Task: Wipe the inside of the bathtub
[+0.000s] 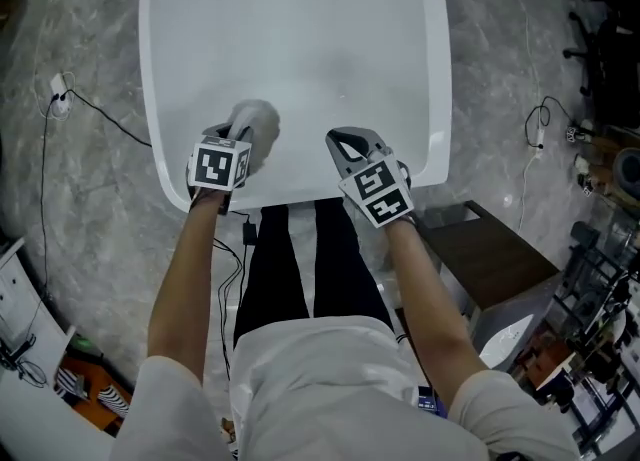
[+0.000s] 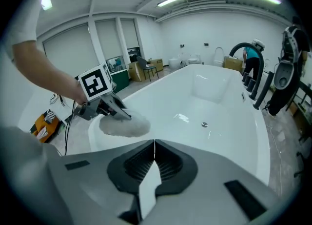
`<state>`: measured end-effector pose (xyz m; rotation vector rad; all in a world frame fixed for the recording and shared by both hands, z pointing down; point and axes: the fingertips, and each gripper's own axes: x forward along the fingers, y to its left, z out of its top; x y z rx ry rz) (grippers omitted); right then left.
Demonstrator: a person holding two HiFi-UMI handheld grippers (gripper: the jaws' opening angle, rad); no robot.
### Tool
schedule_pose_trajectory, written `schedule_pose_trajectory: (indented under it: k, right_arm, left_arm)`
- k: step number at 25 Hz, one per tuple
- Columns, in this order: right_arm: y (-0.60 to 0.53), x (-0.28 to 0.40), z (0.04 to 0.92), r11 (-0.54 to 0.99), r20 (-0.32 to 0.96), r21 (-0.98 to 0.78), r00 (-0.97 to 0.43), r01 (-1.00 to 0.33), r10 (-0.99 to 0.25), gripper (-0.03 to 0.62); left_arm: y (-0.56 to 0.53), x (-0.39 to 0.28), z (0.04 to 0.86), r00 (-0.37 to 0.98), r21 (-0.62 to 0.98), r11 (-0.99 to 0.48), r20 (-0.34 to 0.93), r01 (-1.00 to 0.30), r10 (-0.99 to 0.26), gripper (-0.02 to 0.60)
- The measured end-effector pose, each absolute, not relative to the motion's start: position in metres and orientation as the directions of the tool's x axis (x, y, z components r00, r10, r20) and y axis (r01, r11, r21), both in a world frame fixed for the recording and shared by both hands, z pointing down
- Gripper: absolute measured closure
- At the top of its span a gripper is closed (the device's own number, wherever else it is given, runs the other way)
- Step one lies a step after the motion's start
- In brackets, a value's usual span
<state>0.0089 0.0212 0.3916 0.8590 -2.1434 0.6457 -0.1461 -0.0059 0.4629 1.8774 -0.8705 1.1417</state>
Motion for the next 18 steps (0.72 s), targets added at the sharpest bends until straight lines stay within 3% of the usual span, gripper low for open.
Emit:
schedule_pose_trajectory:
  k: [18]
  right_arm:
    - [0.020,0.006,0.250,0.511,0.579,-0.212,-0.528,-0.833,-0.621,0.576]
  left_arm:
    - [-0.014,-0.159,0.275,0.467,0.211,-0.515,0.768,-0.831,-0.439,0.488]
